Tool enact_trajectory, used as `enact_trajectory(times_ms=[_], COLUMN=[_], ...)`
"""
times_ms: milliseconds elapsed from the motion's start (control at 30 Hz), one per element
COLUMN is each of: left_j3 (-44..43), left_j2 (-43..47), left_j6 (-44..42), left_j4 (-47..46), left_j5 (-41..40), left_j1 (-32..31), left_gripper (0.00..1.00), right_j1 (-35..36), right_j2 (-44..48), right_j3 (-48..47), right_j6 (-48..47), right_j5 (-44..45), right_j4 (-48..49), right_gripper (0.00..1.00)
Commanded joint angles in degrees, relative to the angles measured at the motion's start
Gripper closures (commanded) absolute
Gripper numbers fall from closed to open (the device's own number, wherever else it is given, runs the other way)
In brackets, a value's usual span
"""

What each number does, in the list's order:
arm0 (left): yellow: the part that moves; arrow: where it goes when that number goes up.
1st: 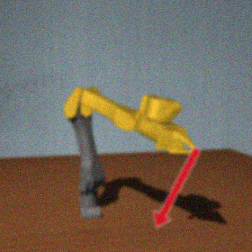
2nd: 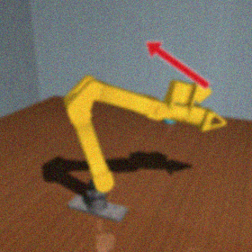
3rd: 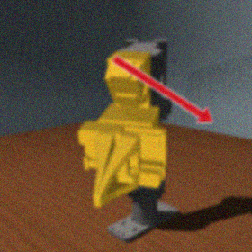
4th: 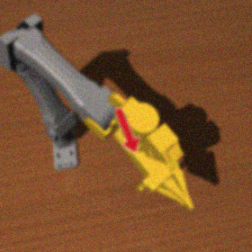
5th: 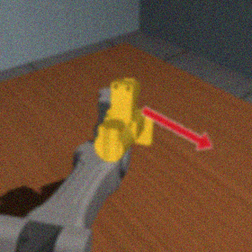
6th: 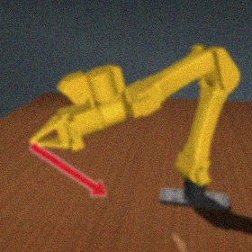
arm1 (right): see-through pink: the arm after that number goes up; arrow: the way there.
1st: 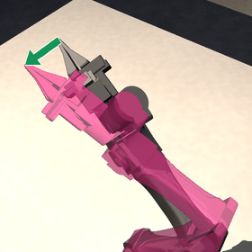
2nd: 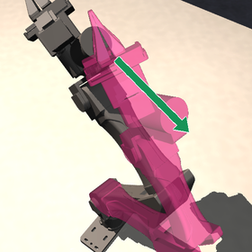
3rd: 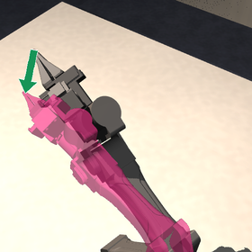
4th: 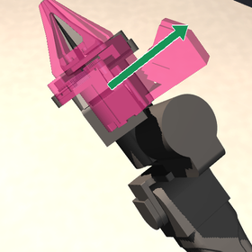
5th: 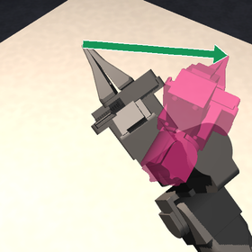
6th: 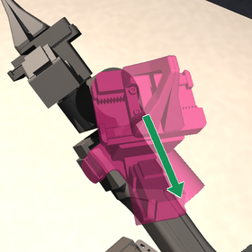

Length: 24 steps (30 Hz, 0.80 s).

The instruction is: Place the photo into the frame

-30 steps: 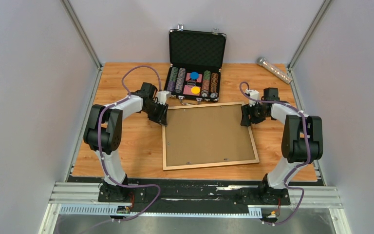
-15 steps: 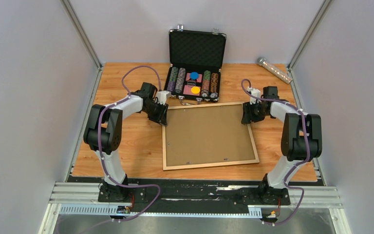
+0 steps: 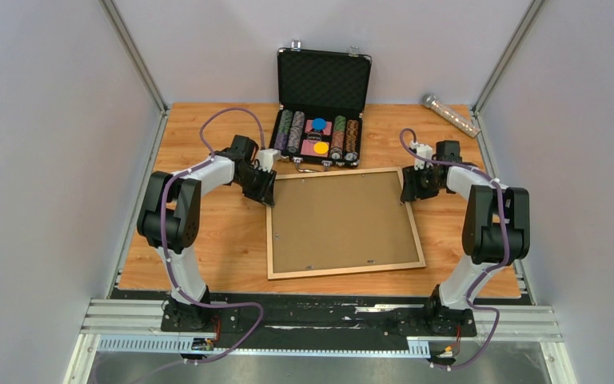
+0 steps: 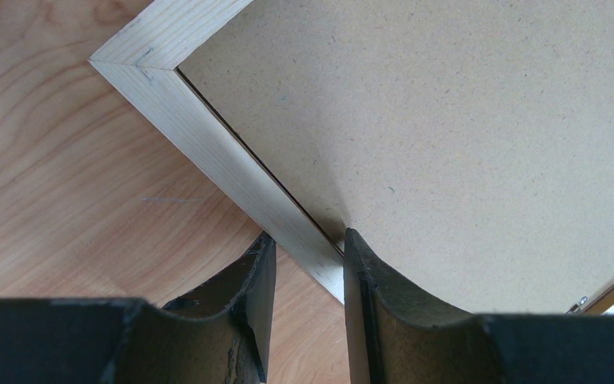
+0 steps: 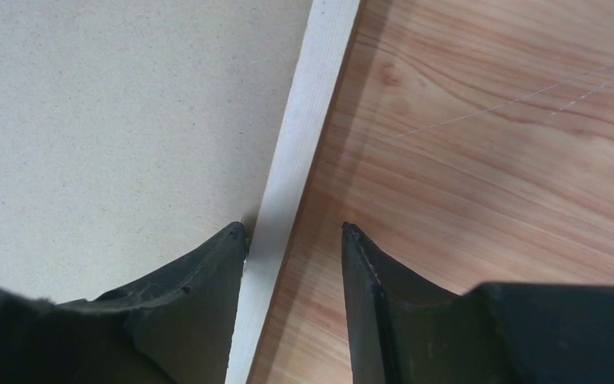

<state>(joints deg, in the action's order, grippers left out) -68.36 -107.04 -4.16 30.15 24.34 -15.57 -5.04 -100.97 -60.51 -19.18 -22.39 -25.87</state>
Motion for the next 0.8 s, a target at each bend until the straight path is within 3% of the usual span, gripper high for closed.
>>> enact_trajectory(times_ms=[0,767], left_j3=[0.00,-0.07], left_j2=[-1.19,-1.29], left_j6=[-3.01,-2.60], left_j4=[-1.17,-1.41], left_j5=[-0.94,-1.88], left_j1=[-0.20,-0.22], left_gripper=[0.99,1.00], right_j1=[-1.48,-3.14], right_j2=[-0.84,-1.12], right_j3=[-0.41,-0.22], right_j6=[-3.54,-17.25], right_j5=[3.40,-1.47], right_j4=[-0.26,-5.30], right_gripper=[0.54,0.45])
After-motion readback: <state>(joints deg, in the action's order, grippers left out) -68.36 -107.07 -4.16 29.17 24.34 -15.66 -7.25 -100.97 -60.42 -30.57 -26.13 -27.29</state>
